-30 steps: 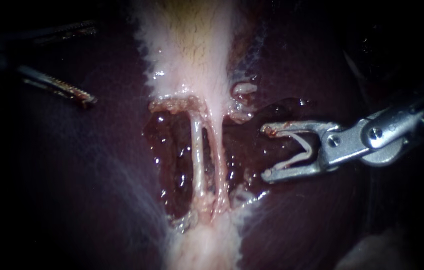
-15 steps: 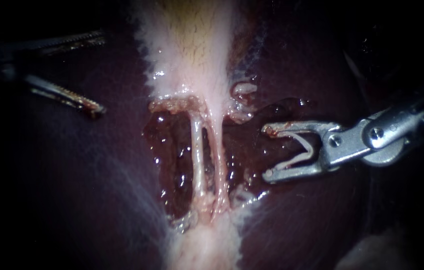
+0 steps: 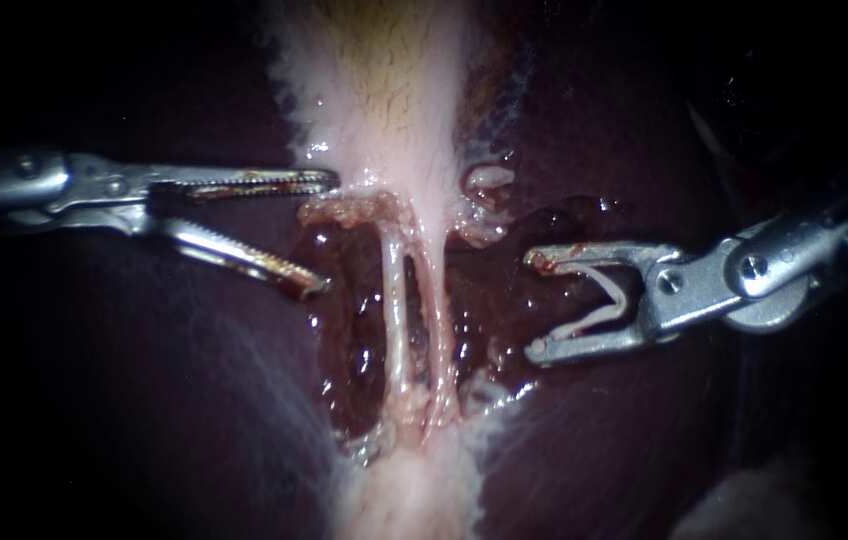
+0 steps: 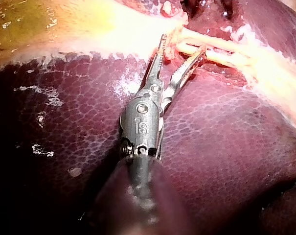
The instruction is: Grabbing gallbladder
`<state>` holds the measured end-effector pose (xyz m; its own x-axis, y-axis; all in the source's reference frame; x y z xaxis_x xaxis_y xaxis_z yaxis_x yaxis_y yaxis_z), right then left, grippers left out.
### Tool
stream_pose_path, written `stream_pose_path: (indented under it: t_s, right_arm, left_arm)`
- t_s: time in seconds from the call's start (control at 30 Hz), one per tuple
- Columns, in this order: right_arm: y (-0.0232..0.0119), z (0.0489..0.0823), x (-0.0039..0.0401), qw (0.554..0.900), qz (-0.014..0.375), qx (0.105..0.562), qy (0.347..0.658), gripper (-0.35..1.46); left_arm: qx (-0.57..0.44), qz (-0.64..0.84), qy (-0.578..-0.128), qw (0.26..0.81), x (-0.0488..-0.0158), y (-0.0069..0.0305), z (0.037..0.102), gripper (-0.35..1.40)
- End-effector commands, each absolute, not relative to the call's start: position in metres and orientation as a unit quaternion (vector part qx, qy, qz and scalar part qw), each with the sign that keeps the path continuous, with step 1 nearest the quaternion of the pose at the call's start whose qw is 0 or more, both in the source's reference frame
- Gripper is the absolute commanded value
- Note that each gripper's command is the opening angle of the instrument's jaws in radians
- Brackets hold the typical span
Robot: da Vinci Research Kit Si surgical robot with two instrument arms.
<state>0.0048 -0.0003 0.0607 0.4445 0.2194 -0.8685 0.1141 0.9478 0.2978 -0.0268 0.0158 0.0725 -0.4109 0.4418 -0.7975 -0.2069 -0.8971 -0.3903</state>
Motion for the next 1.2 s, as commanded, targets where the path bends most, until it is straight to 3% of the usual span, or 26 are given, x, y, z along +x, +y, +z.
stream_pose_path:
  t_s: [0.03, 0.3, 0.83, 1.2]
  right_arm:
    - [-0.0003, 0.0607, 0.0048, 0.835, 0.031, 0.158, 0.526, 0.50]
    - [-0.0002, 0.0607, 0.0047, 0.835, 0.032, 0.158, 0.526, 0.50]
    - [-0.0002, 0.0607, 0.0048, 0.835, 0.032, 0.158, 0.526, 0.50]
    - [-0.0002, 0.0607, 0.0047, 0.835, 0.032, 0.158, 0.526, 0.50]
  left_arm:
    - [-0.505, 0.833, -0.116, 0.195, -0.0269, 0.0159, 0.0726, 0.39]
    - [-0.495, 0.839, -0.122, 0.192, -0.0270, 0.0162, 0.0730, 0.17]
    - [-0.484, 0.849, -0.110, 0.181, -0.0270, 0.0164, 0.0750, 0.24]
    - [-0.483, 0.859, -0.086, 0.146, -0.0275, 0.0155, 0.0754, 0.59]
